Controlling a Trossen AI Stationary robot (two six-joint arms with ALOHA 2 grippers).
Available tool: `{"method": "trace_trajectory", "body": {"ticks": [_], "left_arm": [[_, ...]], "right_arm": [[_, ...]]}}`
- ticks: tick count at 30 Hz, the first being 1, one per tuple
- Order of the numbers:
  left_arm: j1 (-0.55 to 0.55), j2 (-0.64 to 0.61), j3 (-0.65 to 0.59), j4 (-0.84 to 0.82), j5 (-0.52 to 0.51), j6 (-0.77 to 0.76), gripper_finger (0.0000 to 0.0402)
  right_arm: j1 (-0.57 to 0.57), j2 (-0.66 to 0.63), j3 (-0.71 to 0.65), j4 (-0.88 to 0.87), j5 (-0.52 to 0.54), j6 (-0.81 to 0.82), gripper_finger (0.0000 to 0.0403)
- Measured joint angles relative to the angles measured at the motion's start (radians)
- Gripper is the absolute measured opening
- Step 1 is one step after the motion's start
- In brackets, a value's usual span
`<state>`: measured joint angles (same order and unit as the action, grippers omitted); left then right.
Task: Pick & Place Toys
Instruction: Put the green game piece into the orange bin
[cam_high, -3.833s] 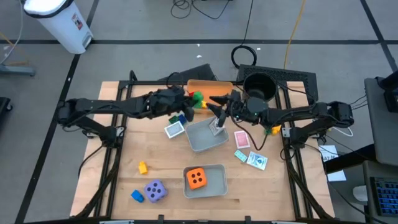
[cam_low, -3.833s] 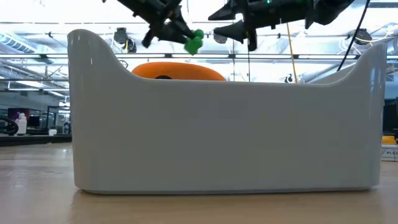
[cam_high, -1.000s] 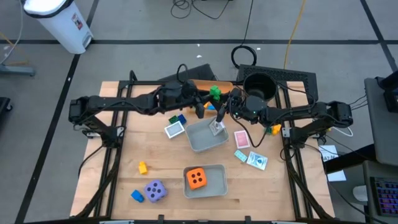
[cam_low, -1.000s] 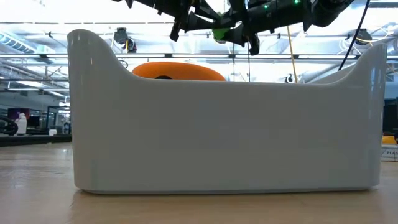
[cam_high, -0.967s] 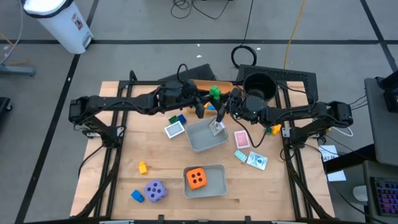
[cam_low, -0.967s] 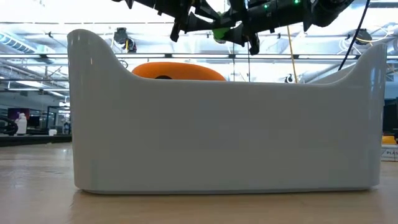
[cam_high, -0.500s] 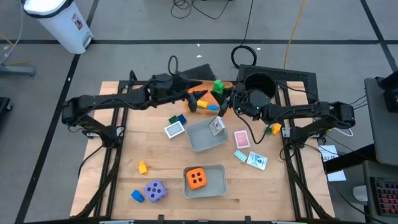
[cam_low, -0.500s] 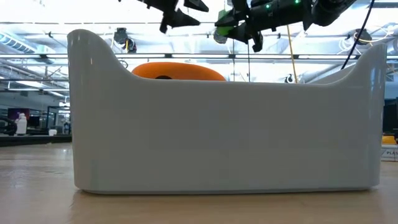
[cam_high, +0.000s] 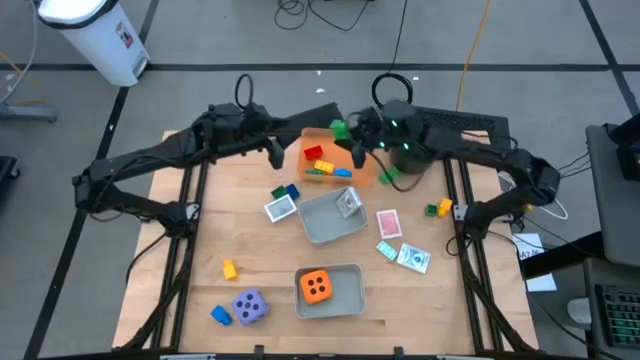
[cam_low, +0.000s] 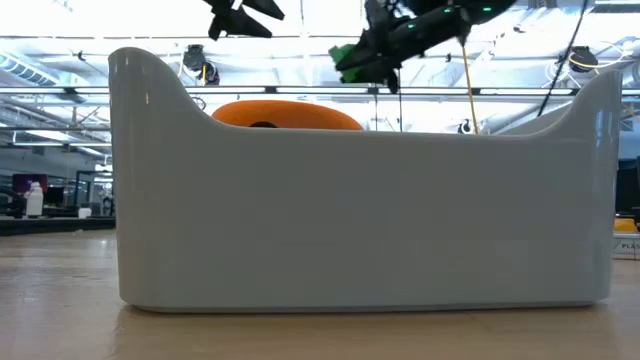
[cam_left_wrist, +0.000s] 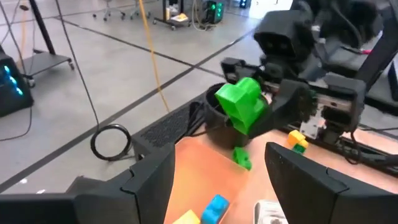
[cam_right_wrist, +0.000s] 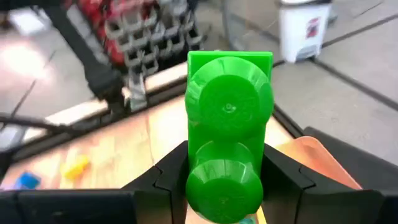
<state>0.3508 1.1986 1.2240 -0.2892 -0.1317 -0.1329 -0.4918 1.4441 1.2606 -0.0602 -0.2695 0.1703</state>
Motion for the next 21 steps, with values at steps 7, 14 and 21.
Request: {"method": "trace_trajectory", "body": {"ticks": [7, 14, 21], "left_arm": [[0.009, -0.001, 0.0, -0.036, 0.002, -0.003, 0.0255], [0.007, -0.002, 0.0, -0.102, 0.037, -0.025, 0.0255], [0.009, -0.002, 0.0, -0.141, 0.053, -0.027, 0.0255]], "right_arm": [[-0.075, 0.266, 0.312, -0.249, -0.151, -0.159, 0.0136], [-0.105, 0.488, 0.545, -0.487, -0.154, -0.332, 0.0136], [-0.116, 0.651, 0.627, -0.652, -0.139, -0.426, 0.0135]]}}
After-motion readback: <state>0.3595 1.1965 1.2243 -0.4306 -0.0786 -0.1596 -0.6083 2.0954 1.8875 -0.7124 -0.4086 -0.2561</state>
